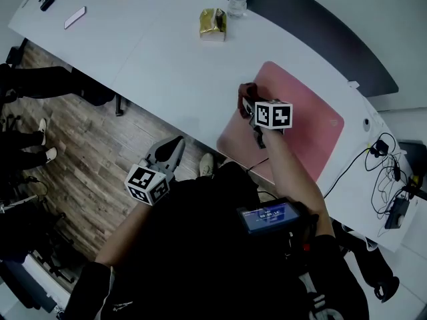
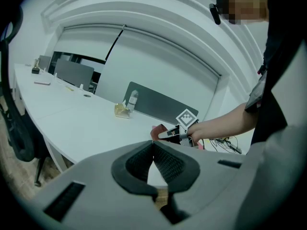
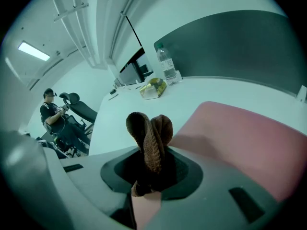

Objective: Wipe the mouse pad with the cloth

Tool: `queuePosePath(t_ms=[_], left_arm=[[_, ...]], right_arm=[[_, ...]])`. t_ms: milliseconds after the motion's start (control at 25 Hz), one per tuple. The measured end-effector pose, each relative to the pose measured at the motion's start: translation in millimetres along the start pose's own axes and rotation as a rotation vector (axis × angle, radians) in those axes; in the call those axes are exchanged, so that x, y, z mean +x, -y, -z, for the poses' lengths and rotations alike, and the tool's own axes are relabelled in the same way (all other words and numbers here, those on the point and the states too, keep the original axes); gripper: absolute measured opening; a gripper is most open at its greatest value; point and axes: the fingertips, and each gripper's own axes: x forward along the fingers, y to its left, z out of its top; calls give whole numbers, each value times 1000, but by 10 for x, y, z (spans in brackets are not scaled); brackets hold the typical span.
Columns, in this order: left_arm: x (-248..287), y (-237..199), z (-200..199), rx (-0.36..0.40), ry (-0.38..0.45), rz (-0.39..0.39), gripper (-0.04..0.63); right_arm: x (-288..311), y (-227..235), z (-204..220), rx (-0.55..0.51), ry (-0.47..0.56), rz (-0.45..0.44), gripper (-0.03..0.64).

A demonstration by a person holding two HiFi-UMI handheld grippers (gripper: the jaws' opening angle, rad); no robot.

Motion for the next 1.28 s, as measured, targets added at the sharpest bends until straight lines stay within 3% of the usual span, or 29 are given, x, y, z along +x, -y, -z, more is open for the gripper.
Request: queuePosePath(t_ms=[560,1280], left_arm=[[328,384,-19,34,-36,56,8],[906,875,-142,113,-88,226,8]], right_arm=[[-429,425,278,0,-19,84,118],[-1157,1136,707,141,15,218,118]])
